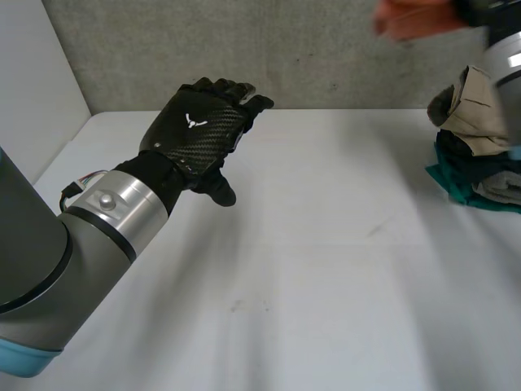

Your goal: Fold the laundry.

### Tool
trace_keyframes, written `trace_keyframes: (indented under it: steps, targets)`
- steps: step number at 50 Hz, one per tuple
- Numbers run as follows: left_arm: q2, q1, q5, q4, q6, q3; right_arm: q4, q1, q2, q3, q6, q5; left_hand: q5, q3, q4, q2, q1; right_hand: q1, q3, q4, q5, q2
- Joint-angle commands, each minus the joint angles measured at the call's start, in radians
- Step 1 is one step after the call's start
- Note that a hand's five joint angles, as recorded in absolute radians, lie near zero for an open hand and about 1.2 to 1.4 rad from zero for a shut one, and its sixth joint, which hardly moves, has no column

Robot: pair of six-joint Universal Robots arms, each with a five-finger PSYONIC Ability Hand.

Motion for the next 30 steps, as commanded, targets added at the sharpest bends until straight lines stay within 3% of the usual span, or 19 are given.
trace_keyframes:
  steps: [1,12,20,30]
  targets:
    - [-0.014,-0.014,0.001,0.001,0.000,0.001,-0.146,-0.203,0.128,-0.089,0.144,-0.036,-0.024,-0.010,-0.004,-0.004,0.007,0.428,0.262,0.211,0.332,0.283]
    - [-0.037,-0.022,-0.001,0.020,0.000,-0.003,-0.226,-0.369,0.371,-0.033,0.288,-0.209,-0.024,-0.010,-0.004,-0.004,0.007,0.428,0.262,0.211,0.332,0.283]
    - [-0.053,-0.025,-0.002,0.021,0.000,-0.006,-0.312,-0.450,0.405,0.093,0.285,-0.323,-0.021,-0.007,-0.001,-0.001,0.010,0.428,0.262,0.211,0.332,0.283]
    - [-0.062,-0.025,-0.001,0.021,0.000,-0.017,-0.312,-0.459,0.420,0.121,0.284,-0.344,-0.021,-0.007,-0.001,-0.001,0.010,0.428,0.262,0.211,0.332,0.283]
